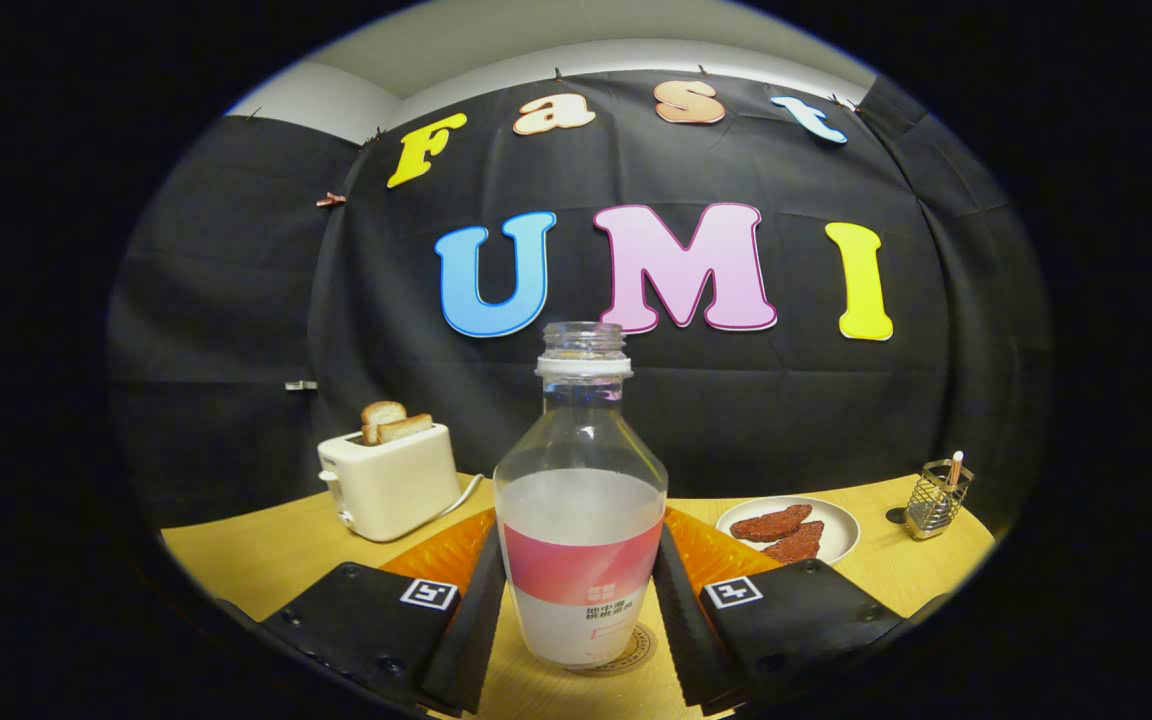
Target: Take the bottle from table, then pour the juice into the cup, finally place the bottle on the coaster
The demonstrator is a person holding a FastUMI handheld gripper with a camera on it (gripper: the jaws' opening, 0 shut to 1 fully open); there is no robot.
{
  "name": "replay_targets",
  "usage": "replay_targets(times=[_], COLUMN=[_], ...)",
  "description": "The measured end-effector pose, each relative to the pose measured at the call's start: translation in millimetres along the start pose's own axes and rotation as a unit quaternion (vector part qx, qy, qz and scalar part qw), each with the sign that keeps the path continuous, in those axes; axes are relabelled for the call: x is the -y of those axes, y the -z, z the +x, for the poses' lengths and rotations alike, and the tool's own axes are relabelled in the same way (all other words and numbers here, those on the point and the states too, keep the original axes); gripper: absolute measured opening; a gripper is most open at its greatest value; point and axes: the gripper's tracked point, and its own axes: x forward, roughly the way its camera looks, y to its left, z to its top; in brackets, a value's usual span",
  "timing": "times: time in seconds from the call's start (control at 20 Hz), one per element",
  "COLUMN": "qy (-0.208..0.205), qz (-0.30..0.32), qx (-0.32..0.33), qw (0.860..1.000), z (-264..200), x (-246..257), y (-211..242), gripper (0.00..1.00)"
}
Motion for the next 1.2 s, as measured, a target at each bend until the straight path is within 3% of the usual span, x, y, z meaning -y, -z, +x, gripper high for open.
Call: replay_targets(times=[0.45,0.9,1.05,1.1,1.15,1.2], qy=[0.03,0.029,0.022,0.02,0.021,0.02], qz=[-0.023,-0.017,0.001,0.004,0.002,-0.001], qx=[-0.023,-0.029,-0.032,-0.035,-0.037,-0.039], qw=[0.999,0.999,0.999,0.999,0.999,0.999], z=[32,32,33,30,31,28], x=[13,11,9,8,9,9], y=[63,79,82,82,85,84], gripper=[0.75,0.76,0.8,0.85,0.99,1.0])
